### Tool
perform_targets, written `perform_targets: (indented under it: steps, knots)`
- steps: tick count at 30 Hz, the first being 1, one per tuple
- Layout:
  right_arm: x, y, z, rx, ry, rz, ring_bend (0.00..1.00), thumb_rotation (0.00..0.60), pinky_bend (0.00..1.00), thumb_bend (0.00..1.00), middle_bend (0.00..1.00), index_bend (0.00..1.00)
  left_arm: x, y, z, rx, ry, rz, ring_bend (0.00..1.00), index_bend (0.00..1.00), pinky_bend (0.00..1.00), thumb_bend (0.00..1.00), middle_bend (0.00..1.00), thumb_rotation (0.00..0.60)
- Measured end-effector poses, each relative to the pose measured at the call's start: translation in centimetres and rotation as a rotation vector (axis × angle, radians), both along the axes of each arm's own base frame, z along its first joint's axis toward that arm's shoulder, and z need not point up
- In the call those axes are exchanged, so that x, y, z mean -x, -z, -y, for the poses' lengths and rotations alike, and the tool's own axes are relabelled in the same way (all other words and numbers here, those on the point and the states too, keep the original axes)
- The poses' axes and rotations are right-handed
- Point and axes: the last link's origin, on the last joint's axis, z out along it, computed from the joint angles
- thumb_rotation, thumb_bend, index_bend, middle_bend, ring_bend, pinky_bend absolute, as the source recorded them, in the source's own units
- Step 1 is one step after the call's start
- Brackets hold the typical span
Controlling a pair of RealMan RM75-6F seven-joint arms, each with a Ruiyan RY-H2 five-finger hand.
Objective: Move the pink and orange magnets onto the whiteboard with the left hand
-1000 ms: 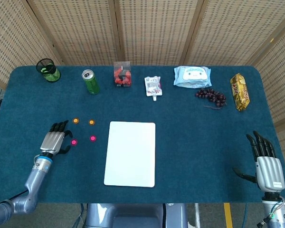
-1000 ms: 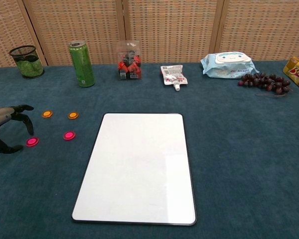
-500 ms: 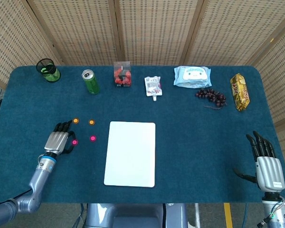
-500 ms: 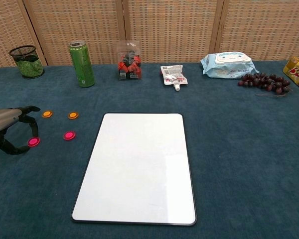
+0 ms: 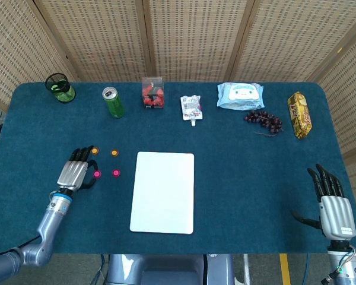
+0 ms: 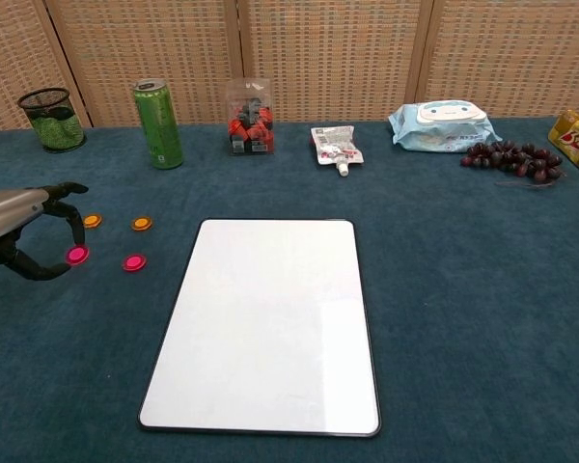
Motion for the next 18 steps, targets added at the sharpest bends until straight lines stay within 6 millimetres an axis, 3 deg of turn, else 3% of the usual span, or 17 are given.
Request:
perform_targets:
  steps: [9,13,18]
  knots:
    - [0.0,0.0,0.0,-0.003,0.005,0.011,0.0,0.6,0.06,0.13,0.0,0.0,-6.7,0.1,-2.1,0.009,0.116,-0.01,0.0,0.68,0.0,0.36,0.0,0.6]
    - [0.1,0.0,0.2,-0.011,0.011,0.022,0.0,0.6,0.06,0.13,0.0,0.0,-11.2,1.6,-4.0,0.036,0.169,-0.036,0.0,0.68,0.0,0.36,0.0,0.6]
    - [0.2,0.0,0.2,-0.017,0.015,0.033,0.0,0.6,0.06,0.13,0.0,0.0,-14.9,4.2,-5.7,0.075,0.19,-0.081,0.0,0.68,0.0,0.36,0.0,0.6]
